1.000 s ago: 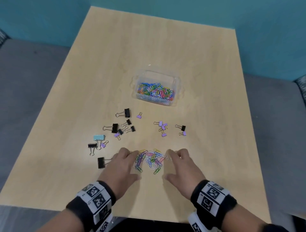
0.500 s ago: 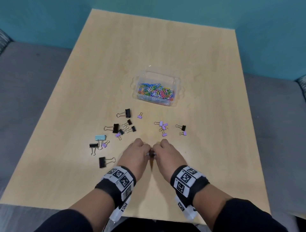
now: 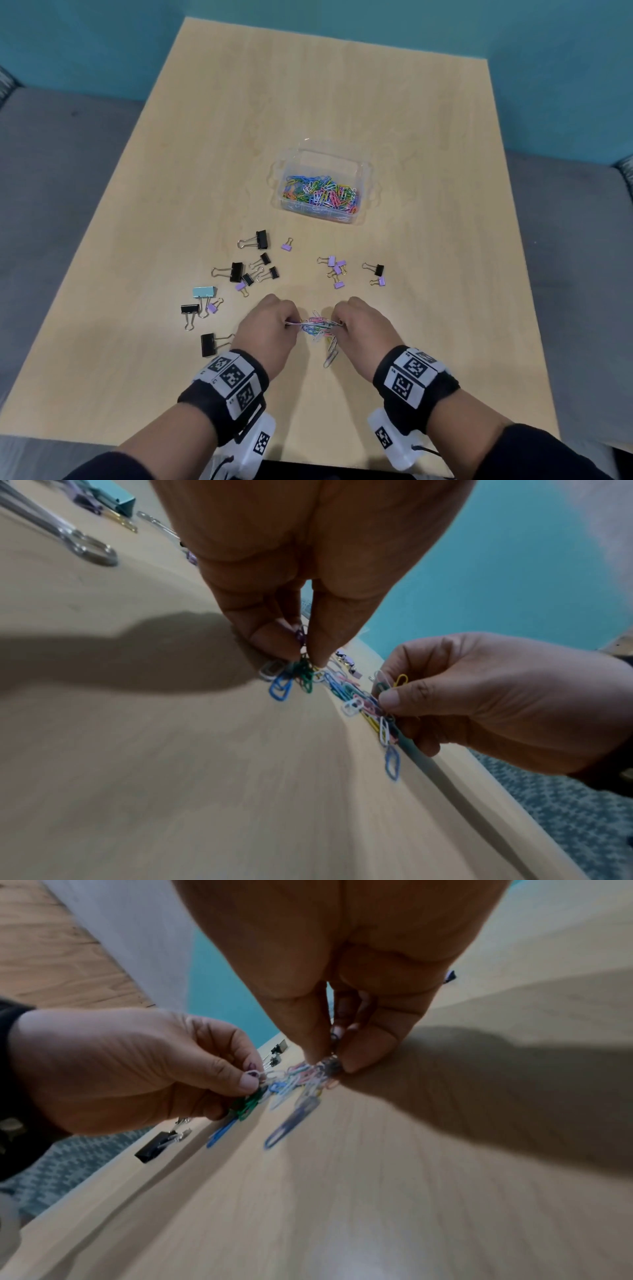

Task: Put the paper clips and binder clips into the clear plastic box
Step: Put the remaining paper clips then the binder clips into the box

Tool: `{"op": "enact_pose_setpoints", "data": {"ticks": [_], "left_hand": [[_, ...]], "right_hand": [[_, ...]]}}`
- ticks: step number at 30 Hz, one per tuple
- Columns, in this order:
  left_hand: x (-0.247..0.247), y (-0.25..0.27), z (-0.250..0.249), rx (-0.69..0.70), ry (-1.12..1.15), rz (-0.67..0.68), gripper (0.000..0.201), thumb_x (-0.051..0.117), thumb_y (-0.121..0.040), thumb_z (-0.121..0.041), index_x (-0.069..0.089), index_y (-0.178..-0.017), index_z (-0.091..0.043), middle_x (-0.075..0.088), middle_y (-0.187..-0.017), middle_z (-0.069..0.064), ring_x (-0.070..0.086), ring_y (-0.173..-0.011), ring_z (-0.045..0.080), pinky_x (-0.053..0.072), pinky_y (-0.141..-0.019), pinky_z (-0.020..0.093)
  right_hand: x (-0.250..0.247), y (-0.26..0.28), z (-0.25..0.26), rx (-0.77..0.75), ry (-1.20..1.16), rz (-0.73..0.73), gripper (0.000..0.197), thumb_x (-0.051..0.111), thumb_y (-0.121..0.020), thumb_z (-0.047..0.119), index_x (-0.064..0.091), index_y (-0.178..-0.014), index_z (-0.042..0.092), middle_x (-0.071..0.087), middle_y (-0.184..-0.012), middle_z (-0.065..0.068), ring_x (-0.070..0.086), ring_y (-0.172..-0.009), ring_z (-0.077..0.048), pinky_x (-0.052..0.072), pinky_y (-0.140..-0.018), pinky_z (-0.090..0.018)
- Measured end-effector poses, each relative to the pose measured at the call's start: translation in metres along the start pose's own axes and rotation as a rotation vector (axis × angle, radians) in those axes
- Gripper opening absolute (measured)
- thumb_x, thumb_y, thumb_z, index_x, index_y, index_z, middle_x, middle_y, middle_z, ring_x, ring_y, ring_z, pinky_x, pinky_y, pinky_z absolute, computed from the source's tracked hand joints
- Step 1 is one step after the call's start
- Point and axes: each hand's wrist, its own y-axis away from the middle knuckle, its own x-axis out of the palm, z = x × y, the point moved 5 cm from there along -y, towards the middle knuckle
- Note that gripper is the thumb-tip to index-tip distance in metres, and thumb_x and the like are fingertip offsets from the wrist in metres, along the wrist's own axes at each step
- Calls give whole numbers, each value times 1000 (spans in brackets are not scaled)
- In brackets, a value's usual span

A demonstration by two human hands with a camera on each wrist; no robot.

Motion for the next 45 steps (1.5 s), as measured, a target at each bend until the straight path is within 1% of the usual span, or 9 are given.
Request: {"op": "enact_pose_setpoints", "data": {"ticks": [5, 11, 15, 23, 27, 32, 38, 42, 45], "left_hand": [[-8, 0, 3, -11, 46, -2, 19, 65, -80, -11, 62, -67, -25, 51, -79, -9, 56, -60, 7, 37, -54, 11], [-27, -6, 4, -119, 364, 9, 16, 72, -74, -11, 64, -64, -21, 58, -63, -6, 54, -54, 13, 54, -63, 37], [-62, -43, -22, -98, 537, -53, 7, 72, -65, -18, 65, -67, -18, 58, -53, -3, 51, -43, 12, 45, -50, 25], [-121, -152, -101, 147, 138, -221, 11, 67, -75, -15, 63, -71, -24, 64, -72, -2, 64, -67, 21, 52, -66, 32], [-110, -165, -110, 133, 29, -163, 25, 69, -79, -23, 67, -104, -23, 65, -104, -2, 61, -91, 18, 46, -80, 26], [-104, -105, -72, 122, 26, -152, 21, 64, -81, -21, 68, -102, -22, 63, -100, -3, 63, -74, 16, 44, -72, 22], [-30, 5, -1, -33, -215, 185, 45, 66, -77, -45, 55, -116, -25, 48, -108, -4, 56, -91, 18, 44, -84, 30], [1, 38, 6, 32, -220, 106, 76, 70, -64, -63, 44, -125, -26, 38, -107, -6, 43, -97, 18, 42, -87, 30], [18, 39, -1, 71, -313, 55, 79, 72, -63, -59, 44, -127, -21, 42, -110, -1, 42, -96, 21, 43, -84, 32]], "right_hand": [[-6, 0, -8, 31, -101, 38, 9, 55, -89, 22, 57, -82, 18, 51, -85, 4, 52, -75, -18, 41, -66, -31], [-23, -5, -18, 193, -503, 50, 10, 62, -81, 16, 60, -72, 21, 56, -59, 7, 52, -49, -14, 40, -51, -25], [-65, -37, -11, 181, -539, -68, 9, 64, -81, 16, 61, -73, 21, 50, -47, 11, 54, -44, -14, 38, -47, -23], [-161, -124, 24, -13, -167, -350, 2, 60, -82, 17, 61, -81, 19, 60, -78, -2, 60, -73, -24, 47, -63, -31], [-161, -139, 24, 43, -31, -328, 22, 60, -84, 23, 63, -105, 18, 59, -102, -6, 58, -88, -24, 46, -74, -32], [-129, -81, 1, -11, -89, -321, 25, 52, -88, 17, 64, -110, 17, 61, -102, -7, 59, -89, -24, 44, -80, -32], [-21, 15, -21, -73, 64, 169, 55, 56, -81, 34, 38, -133, 31, 40, -119, 7, 48, -106, -17, 44, -86, -31], [7, 40, -16, -67, 180, 99, 86, 67, -74, 51, 19, -142, 31, 27, -133, 6, 37, -115, -19, 43, -90, -29], [18, 31, -5, -57, 183, 8, 82, 69, -74, 47, 25, -140, 28, 32, -128, 3, 39, -110, -21, 45, -88, -32]]}}
